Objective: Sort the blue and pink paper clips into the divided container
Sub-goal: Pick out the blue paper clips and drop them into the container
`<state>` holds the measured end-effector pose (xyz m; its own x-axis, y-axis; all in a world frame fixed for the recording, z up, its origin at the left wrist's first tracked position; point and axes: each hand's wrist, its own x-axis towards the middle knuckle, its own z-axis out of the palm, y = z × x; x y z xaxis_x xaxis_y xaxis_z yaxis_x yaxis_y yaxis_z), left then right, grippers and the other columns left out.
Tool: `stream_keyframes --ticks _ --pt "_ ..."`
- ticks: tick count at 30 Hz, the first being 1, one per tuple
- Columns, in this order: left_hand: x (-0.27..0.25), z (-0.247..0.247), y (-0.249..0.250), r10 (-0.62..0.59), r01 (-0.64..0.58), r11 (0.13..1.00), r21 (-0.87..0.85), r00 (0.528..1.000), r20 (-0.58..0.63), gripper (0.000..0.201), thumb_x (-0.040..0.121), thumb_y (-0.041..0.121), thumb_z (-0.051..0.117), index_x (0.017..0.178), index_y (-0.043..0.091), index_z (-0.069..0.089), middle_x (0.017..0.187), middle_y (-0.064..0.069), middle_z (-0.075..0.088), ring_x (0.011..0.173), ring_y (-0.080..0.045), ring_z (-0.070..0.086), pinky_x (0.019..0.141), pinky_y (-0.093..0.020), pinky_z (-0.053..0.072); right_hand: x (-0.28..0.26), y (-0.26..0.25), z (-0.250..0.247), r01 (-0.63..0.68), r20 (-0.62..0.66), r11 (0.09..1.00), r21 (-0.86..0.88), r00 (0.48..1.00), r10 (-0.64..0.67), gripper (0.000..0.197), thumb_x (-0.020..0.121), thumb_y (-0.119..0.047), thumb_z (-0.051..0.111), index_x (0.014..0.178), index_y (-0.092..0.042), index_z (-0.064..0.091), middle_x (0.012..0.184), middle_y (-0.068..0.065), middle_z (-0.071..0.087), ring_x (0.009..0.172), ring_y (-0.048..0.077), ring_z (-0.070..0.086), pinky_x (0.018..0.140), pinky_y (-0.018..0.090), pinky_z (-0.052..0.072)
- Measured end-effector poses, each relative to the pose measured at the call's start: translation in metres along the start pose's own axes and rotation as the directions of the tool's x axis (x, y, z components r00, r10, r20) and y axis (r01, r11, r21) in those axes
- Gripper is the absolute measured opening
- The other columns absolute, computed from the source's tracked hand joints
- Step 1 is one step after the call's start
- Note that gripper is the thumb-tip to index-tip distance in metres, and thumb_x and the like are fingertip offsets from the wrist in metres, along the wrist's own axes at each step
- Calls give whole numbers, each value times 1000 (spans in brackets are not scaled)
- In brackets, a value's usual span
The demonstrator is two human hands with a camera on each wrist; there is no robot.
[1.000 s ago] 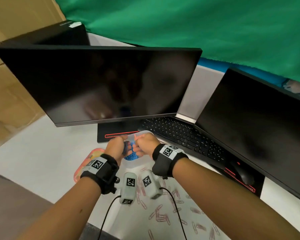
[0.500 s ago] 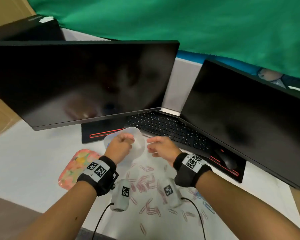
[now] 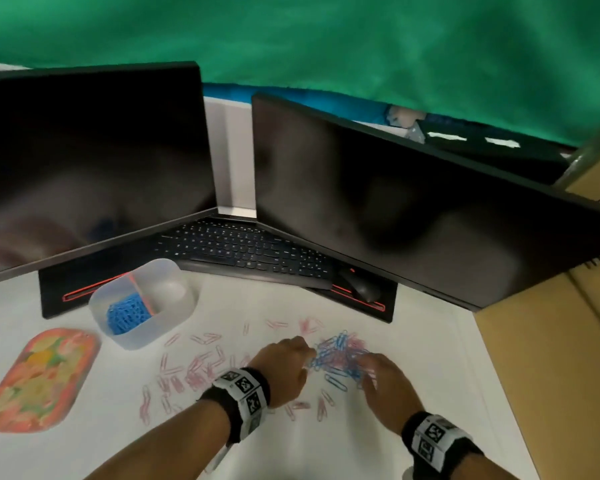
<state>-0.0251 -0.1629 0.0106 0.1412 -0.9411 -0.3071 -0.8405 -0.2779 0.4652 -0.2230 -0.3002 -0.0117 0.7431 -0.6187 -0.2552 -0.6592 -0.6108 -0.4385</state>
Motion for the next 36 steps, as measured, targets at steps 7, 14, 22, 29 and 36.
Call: stream_keyframes --ticks 7,14,22,29,36 --pt "15 36 13 23 -60 966 252 989 145 74 91 23 51 151 25 7 160 -7 1 147 -27 10 116 -47 20 -7 6 28 214 207 925 -315 966 -153 67 93 -54 35 150 -33 6 161 2 0 147 26 -4 120 45 2" --pt "5 37 -19 -40 -46 943 329 967 250 70 94 52 39 139 59 -14 151 -9 -35 140 -32 -29 114 -56 -12 1 29 15 207 371 914 -348 926 -69 79 66 -92 15 132 -65 -19 148 2 -41 133 38 -38 104 56 -27" --pt "-2 32 -26 -4 -47 959 280 984 177 58 94 51 38 141 59 5 158 -9 -19 145 -32 -19 114 -48 -8 5 47 -10 94 107 986 -135 991 -80 58 92 -60 36 146 -48 15 157 -6 2 145 19 4 119 44 16" --pt "27 16 -5 -35 48 987 156 996 -87 41 94 31 44 135 29 48 139 1 46 123 -19 46 104 -33 38 48 67 -19 -207 -105 972 112 970 218 27 91 -13 57 117 -15 57 115 3 58 107 18 58 85 24 54" --pt "68 6 10 -165 179 981 78 974 -158 32 94 25 45 124 25 57 120 1 57 107 -20 57 87 -30 47 56 55 -19 -207 -50 976 65 976 211 16 93 -10 49 105 -13 59 105 7 63 94 20 62 67 16 49"
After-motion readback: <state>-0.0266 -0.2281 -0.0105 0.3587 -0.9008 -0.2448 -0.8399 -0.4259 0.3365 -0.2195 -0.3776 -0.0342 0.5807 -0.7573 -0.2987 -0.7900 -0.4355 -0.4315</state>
